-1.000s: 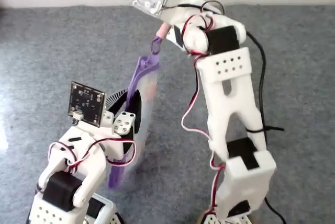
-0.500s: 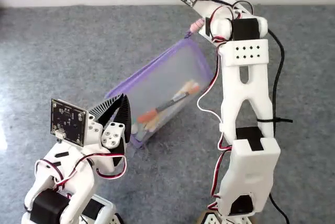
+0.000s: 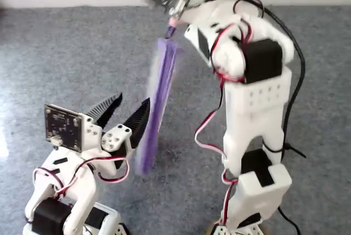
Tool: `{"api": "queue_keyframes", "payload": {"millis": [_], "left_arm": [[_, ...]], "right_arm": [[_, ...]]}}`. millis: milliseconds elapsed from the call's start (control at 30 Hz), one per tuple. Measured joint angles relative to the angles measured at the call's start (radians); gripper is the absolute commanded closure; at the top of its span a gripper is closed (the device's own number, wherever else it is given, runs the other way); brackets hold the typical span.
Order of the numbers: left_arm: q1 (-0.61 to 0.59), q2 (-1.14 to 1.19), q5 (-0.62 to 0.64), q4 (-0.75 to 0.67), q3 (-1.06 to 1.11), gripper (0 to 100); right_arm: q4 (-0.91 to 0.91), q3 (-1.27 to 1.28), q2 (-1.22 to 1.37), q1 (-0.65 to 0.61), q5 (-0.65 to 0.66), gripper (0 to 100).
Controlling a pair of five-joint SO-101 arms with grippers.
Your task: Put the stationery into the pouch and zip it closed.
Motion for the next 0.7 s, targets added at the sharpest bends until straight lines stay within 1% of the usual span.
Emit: {"api": "queue_keyframes", "payload": {"millis": [67, 233, 400, 533, 600, 700], "left_arm": [[-0.023, 0.000, -0.002, 0.000, 0.000, 77], [-0.017, 0.000, -0.002, 0.000, -0.031, 77], [0.055, 0.000, -0.002, 0.000, -0.034, 77], [0.058, 0.000, -0.002, 0.000, -0.028, 77], [0.058, 0.000, -0.002, 0.000, -0.006, 77], [0.029, 0.002, -0.002, 0.000, 0.017, 77]], "right_arm": [[0.029, -0.006, -0.034, -0.037, 0.025, 99.0], [0.069, -0.008, -0.101, -0.114, 0.064, 99.0], [0.071, -0.008, -0.109, -0.135, 0.074, 99.0], [0.080, -0.009, -0.109, -0.178, 0.075, 99.0], [0.104, -0.009, -0.110, -0.196, 0.097, 99.0], [0.146, -0.011, -0.112, -0.207, 0.110, 99.0]]}}
